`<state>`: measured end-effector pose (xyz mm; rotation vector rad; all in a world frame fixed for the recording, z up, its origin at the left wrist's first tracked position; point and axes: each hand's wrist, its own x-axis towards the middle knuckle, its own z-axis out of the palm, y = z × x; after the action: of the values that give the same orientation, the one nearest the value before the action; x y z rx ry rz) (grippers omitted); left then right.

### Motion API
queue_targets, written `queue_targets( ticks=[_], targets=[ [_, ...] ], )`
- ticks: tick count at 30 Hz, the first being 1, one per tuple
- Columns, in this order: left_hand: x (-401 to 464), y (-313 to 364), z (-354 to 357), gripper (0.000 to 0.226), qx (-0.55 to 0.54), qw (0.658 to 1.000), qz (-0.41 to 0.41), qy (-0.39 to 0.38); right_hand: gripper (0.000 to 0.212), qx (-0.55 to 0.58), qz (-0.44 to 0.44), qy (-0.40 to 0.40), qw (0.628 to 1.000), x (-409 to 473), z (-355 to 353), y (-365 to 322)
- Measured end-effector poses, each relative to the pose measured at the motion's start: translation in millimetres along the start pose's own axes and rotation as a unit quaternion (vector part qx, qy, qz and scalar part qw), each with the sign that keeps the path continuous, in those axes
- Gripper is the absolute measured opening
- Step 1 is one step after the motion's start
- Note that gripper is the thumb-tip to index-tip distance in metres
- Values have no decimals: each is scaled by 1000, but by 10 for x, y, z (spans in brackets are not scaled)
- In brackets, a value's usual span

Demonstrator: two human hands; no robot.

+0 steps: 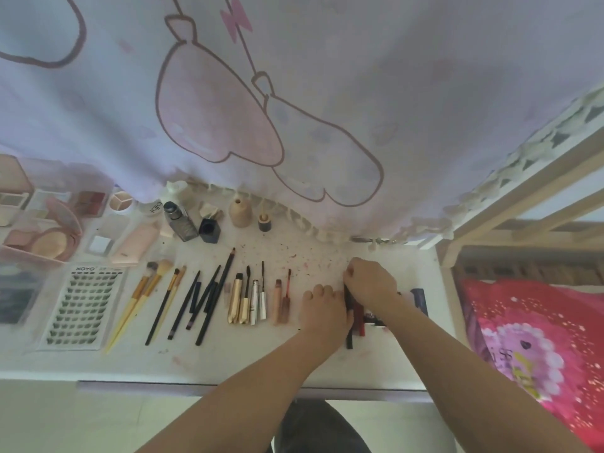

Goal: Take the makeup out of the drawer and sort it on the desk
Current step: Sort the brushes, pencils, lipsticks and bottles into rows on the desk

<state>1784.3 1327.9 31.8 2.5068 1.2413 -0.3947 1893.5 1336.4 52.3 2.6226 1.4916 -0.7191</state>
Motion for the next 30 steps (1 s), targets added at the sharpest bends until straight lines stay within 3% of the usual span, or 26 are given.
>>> queue_targets(
  ticks=[6, 10, 14, 16, 20, 24, 28, 30],
  targets=[
    [20, -15, 95, 37, -31, 998, -52, 1, 26, 35, -21, -34, 999, -38, 107, -57],
    [-139, -160, -54, 30, -76, 994, -20, 72, 36, 154, 1, -87, 984, -54, -75, -90],
    [-348, -440, -306, 25, -133, 984, 51, 107, 36, 299, -5, -205, 932, -230, -415, -137],
    [-457, -576, -448, 28, -155, 981, 62, 94, 30, 383, -14, -219, 897, -356, -496, -186],
    [-627, -809, -705, 25, -216, 971, 64, 76, 24, 460, -57, -186, 866, -584, -592, -370],
    [-706, -985, -867, 23, -233, 965, 87, 78, 23, 481, -80, -162, 858, -720, -609, -584],
    [-789, -1316, -834, 21, -243, 966, 49, 73, 23, 566, -10, -55, 823, -663, -850, -291],
    [-829, -1444, -736, 19, -277, 959, 12, 57, 23, 563, -4, -41, 825, -654, -950, -119]
  ],
)
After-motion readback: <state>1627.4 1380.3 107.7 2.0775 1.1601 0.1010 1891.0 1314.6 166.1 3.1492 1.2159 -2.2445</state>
